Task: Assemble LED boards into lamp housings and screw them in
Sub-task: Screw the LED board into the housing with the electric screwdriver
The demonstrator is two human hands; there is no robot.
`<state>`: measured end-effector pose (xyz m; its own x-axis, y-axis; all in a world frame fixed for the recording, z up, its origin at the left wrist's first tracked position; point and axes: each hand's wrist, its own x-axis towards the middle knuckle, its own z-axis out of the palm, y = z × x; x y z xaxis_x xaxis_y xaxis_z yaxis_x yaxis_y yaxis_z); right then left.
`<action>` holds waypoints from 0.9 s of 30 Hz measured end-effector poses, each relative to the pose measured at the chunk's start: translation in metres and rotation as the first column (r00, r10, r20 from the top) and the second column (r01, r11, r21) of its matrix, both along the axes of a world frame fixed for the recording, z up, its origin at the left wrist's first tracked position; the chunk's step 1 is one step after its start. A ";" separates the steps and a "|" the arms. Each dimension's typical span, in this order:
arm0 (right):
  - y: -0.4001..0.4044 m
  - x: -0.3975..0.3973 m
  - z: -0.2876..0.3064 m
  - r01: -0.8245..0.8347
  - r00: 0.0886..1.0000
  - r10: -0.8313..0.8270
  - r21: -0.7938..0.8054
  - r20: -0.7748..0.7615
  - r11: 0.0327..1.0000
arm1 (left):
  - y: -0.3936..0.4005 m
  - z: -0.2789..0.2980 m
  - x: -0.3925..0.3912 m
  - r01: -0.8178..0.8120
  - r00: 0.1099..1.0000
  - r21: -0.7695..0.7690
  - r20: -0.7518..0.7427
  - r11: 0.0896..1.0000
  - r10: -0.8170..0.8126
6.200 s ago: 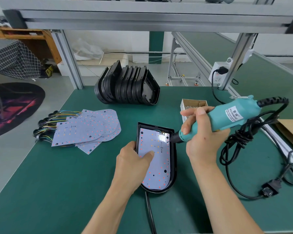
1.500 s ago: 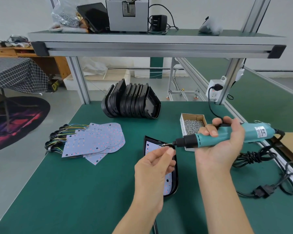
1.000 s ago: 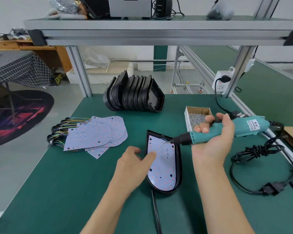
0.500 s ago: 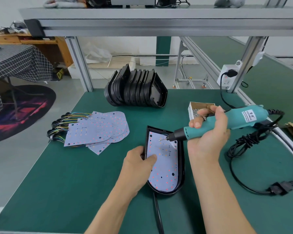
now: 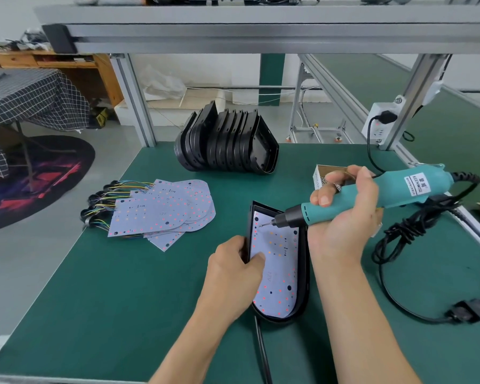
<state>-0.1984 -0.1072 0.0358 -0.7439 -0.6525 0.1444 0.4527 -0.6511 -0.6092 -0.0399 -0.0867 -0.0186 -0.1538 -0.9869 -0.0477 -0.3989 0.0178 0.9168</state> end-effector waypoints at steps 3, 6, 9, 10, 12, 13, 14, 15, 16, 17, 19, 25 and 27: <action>0.001 0.001 0.000 -0.003 1.000 0.003 -0.001 -0.004 1.000 | 0.001 0.001 -0.001 -0.002 1.000 -0.008 0.014 1.000 0.002; 0.001 0.001 0.001 -0.006 1.000 0.006 -0.008 0.000 1.000 | 0.002 0.002 -0.002 -0.001 1.000 -0.023 0.022 1.000 0.002; 0.001 0.001 0.000 -0.006 1.000 0.006 -0.001 -0.012 1.000 | 0.002 0.002 -0.003 0.000 1.000 -0.032 0.031 1.000 0.001; 0.001 0.002 0.000 -0.004 1.000 0.004 0.002 -0.015 1.000 | 0.003 0.002 -0.003 0.000 1.000 -0.031 0.031 1.000 0.001; 0.001 0.002 0.000 0.001 1.000 -0.001 0.001 -0.021 1.000 | 0.003 0.002 -0.004 -0.004 0.999 -0.029 0.033 1.000 0.005; 0.001 0.002 0.000 0.004 1.000 -0.004 0.002 -0.024 1.000 | 0.003 0.002 -0.004 -0.007 0.999 -0.030 0.035 1.000 0.008; 0.002 0.003 0.000 0.004 1.000 -0.004 0.002 -0.026 1.000 | 0.003 0.003 -0.004 -0.010 0.999 -0.032 0.038 0.999 0.011; 0.002 0.003 0.000 0.003 1.000 -0.003 0.002 -0.029 1.000 | 0.004 0.003 -0.004 -0.011 0.999 -0.036 0.041 0.999 0.012; 0.002 0.003 0.000 0.002 0.999 -0.002 0.001 -0.034 1.000 | 0.004 0.003 -0.004 -0.011 0.999 -0.042 0.047 0.999 0.012; 0.002 0.004 0.000 0.002 0.999 -0.002 -0.002 -0.039 1.000 | 0.004 0.003 -0.004 -0.011 0.999 -0.047 0.052 0.999 0.014; 0.002 0.005 0.001 0.005 0.999 -0.006 -0.015 -0.049 1.000 | 0.005 0.004 -0.005 -0.017 0.998 -0.054 0.056 0.998 0.020; 0.005 0.009 0.005 0.005 0.996 -0.009 -0.045 -0.089 0.999 | 0.006 0.006 -0.007 -0.031 0.996 -0.077 0.076 0.997 0.037; 0.005 0.011 0.005 0.010 0.992 -0.015 -0.048 -0.122 0.999 | 0.006 0.006 -0.007 -0.033 0.996 -0.077 0.080 0.997 0.039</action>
<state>-0.1877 -0.1018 0.0411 -0.7268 -0.6336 0.2652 0.3681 -0.6853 -0.6284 -0.0469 -0.0808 -0.0126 -0.1167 -0.9930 0.0161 -0.4734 0.0698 0.8781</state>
